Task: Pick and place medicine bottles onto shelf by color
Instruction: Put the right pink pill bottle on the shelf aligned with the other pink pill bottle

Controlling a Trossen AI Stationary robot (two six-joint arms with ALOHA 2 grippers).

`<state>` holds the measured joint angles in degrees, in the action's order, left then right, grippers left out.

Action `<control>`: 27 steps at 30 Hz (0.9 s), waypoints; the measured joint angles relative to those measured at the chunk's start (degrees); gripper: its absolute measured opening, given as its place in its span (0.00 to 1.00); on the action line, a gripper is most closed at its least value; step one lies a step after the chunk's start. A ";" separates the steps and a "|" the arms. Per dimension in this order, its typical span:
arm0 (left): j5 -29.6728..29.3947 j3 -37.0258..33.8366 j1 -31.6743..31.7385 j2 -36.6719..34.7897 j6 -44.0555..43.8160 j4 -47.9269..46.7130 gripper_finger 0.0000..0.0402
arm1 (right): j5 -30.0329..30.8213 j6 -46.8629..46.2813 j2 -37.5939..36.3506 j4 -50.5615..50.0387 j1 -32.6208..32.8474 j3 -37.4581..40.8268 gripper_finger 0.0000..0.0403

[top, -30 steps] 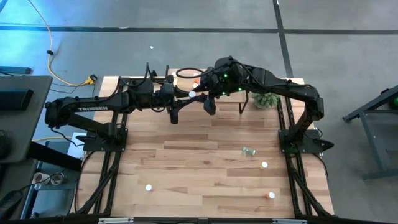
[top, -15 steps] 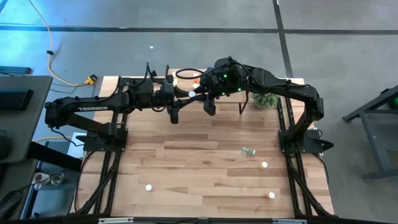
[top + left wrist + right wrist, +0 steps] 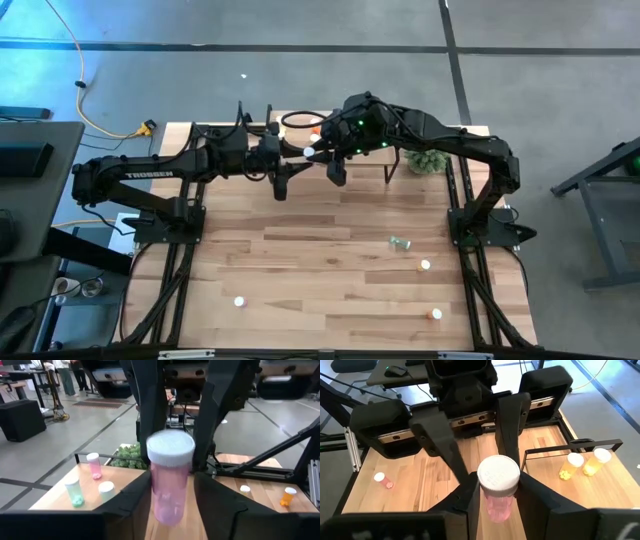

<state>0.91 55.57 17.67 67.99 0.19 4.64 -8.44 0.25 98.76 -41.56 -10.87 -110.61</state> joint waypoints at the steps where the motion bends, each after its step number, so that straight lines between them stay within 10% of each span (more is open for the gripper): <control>1: -0.02 0.00 0.00 0.00 0.04 -0.22 0.37 | 0.04 0.01 -0.04 0.02 0.00 0.00 0.23; 11: -4.22 0.00 0.04 -0.04 -1.96 -0.33 0.53 | 4.03 0.11 -4.95 -3.63 -2.52 -0.02 0.23; 27: -4.61 0.00 0.04 -0.05 -1.51 -0.32 0.53 | 18.92 5.88 -21.98 -9.46 -7.86 9.12 0.23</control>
<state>-3.70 55.57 17.72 67.93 -1.32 4.32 10.48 6.13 76.78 -51.02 -18.73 -101.49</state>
